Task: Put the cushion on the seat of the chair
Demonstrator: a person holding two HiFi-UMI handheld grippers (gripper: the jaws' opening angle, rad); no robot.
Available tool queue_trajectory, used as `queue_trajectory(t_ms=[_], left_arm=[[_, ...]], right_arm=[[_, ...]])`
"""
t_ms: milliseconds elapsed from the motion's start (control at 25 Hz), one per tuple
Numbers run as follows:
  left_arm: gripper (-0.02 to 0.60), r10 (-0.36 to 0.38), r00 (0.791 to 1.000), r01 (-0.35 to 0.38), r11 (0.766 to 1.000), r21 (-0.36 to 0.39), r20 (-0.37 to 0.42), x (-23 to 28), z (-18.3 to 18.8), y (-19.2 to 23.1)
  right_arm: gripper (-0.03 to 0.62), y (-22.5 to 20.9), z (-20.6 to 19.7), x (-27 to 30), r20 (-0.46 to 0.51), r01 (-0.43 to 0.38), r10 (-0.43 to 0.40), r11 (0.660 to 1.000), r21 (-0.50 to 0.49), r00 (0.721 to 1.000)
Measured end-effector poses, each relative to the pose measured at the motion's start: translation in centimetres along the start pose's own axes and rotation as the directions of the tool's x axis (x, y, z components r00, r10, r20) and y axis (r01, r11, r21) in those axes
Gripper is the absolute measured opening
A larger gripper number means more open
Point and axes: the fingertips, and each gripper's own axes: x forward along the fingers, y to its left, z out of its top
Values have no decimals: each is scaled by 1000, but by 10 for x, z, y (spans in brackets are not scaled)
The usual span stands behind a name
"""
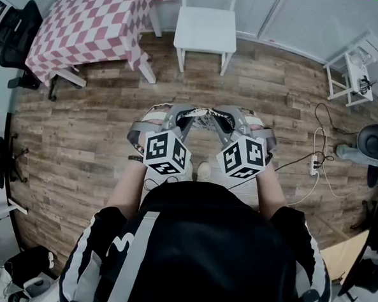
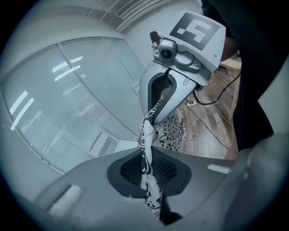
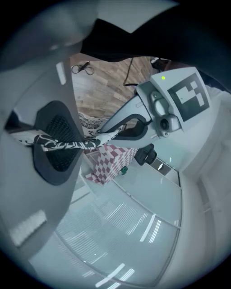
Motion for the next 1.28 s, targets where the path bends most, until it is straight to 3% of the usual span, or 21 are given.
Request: queue_trajectory(t_ms=[200,600,1280], left_arm=[[14,50,999,-49,996,80,-9,1,10,13],[15,77,997,-76,994,82,-6,5,18,15],[15,136,991,-135,990,43,-16,5,33,-13]], right_arm=[[12,-16,2,-2,-2,28,-28,996,-83,1000],[12,-21,-4,-8,-16,65,-69,982,-174,997],[15,0,-19,-32,44,110,-107,990,-84,993]])
